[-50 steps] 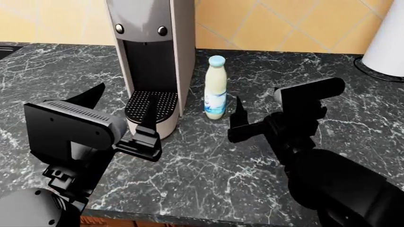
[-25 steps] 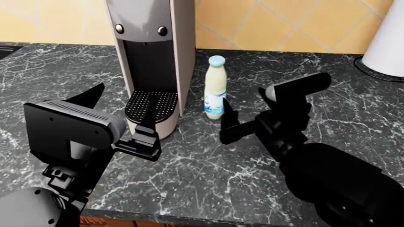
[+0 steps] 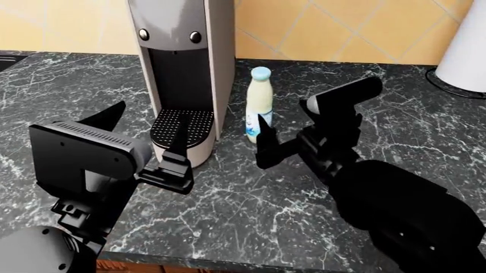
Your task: Move the drinks to the dining counter.
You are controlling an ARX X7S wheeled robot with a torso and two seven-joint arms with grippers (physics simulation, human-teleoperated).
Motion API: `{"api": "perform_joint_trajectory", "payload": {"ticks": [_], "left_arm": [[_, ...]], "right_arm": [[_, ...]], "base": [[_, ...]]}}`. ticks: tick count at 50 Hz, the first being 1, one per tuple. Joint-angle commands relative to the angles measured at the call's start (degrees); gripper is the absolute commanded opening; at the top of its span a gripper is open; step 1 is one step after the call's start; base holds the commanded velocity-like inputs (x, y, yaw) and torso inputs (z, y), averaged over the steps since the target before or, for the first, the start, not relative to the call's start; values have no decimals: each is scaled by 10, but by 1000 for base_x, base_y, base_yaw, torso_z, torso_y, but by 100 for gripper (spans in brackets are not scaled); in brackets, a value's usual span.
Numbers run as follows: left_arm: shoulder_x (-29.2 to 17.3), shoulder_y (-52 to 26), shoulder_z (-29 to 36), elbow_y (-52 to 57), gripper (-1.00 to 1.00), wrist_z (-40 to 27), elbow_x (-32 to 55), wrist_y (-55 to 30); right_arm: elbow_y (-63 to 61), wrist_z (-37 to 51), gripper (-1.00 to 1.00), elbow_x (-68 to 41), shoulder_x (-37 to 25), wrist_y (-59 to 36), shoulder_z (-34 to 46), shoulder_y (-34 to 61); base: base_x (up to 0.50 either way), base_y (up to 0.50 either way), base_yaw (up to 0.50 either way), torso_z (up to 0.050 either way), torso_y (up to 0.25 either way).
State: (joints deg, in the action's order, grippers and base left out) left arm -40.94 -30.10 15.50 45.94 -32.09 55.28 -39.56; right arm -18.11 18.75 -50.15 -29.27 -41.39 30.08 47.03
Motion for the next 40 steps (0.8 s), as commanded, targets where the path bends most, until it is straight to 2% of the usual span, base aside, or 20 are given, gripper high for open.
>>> {"api": "perform_joint_trajectory", "payload": {"ticks": [1, 13, 40], "left_arm": [[-2, 3, -1, -2, 100, 1, -1, 5], [-1, 4, 1, -6, 100, 5, -3, 9], [-3, 7, 4, -7, 100, 4, -6, 13]], "right_arm": [[17, -18, 100, 12, 13, -4, 19, 30], [39, -35, 100, 17, 20, -2, 27, 44], [173, -113, 100, 54, 57, 30, 62, 92]], "base": [[0, 0, 0, 0, 0], [0, 0, 0, 0, 0], [0, 0, 0, 0, 0]]}}
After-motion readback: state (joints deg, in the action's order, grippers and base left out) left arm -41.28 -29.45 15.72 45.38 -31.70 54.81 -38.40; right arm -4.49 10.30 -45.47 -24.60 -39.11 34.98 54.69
